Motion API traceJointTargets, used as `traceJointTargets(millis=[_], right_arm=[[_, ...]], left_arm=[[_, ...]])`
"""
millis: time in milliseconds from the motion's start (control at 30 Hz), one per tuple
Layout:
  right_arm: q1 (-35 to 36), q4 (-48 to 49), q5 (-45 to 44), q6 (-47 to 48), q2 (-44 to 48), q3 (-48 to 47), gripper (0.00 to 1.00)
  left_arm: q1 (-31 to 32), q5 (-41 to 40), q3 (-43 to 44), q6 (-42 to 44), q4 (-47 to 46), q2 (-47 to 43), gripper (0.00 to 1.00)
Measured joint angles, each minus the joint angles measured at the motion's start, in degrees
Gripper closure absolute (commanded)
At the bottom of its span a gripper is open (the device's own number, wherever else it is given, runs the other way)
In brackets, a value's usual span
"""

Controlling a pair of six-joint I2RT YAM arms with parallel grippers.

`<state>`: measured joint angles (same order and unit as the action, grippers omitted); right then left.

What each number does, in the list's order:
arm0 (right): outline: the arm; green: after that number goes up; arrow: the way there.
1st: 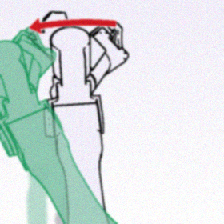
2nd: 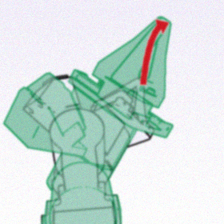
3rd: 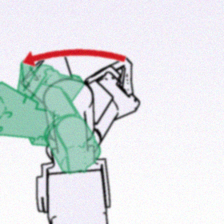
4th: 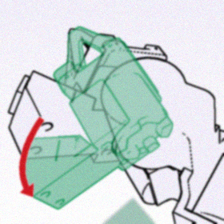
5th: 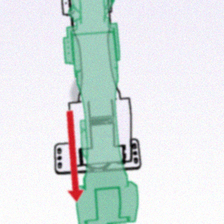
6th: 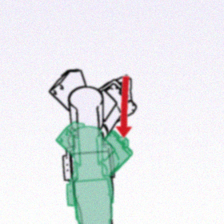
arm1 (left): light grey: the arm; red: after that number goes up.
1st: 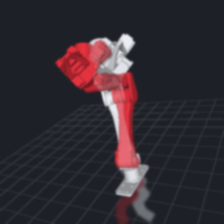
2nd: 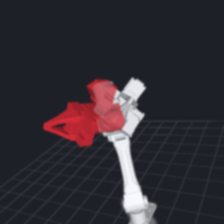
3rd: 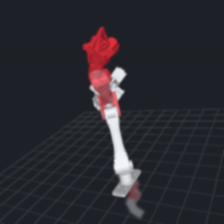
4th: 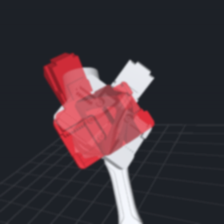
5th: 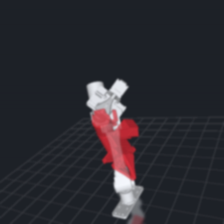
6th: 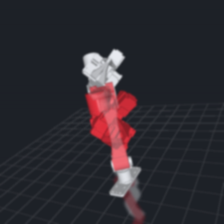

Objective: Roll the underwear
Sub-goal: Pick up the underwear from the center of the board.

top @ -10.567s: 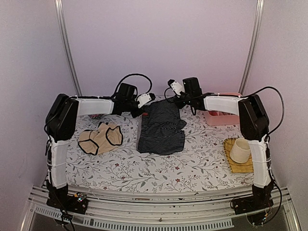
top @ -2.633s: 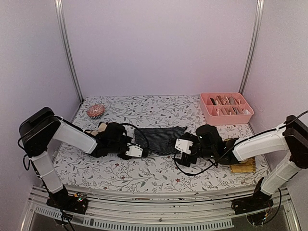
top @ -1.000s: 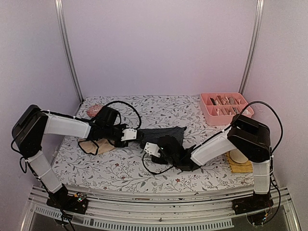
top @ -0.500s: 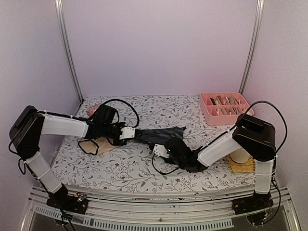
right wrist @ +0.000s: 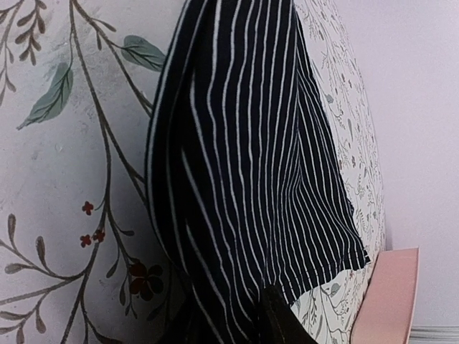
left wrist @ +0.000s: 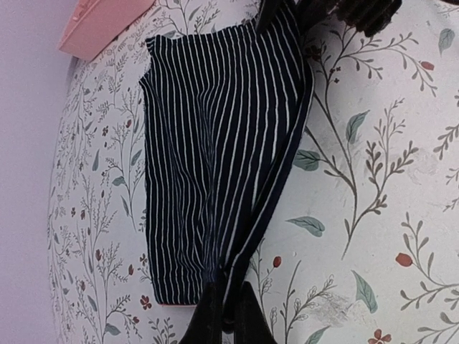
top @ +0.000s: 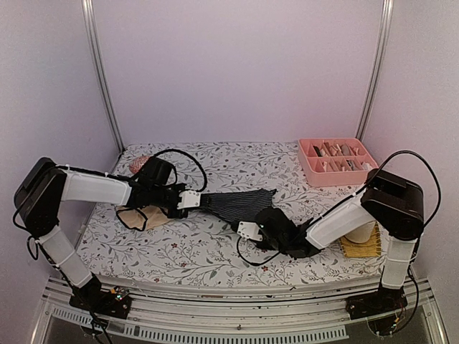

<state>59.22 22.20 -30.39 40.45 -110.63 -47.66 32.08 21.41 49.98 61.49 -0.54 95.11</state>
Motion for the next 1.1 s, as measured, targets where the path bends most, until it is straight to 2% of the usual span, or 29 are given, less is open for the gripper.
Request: traceJointTargets(millis=[200,433,567,900,1100], right_arm=[[0.0,0.3,-0.6,1.8,-0.2,0.6,0.96],[0.0,-1.7,0.6,1.7,0.3,0.5,0.98],[-0.1,-9.3,6.0,-0.7,3.0,-0.9,0.98],[-1.3,-33.7,24.7,-8.2,6.5,-11.8,0.98],[-3.9,-43.6,30.8,-11.0,6.6,-17.4,0.98]], left_arm=[[0.0,0.0,-0.6,0.2,0.0,0.0,1.00],[0.0,0.2,-2.3,1.3,0.0,-0.9,1.00],[0.0,0.9,-4.0,2.2,0.1,-2.5,1.00],[-0.1,4.4,-9.8,6.0,4.4,-9.6,1.00],[-0.2,4.9,-11.3,7.6,7.5,-10.5,1.00]])
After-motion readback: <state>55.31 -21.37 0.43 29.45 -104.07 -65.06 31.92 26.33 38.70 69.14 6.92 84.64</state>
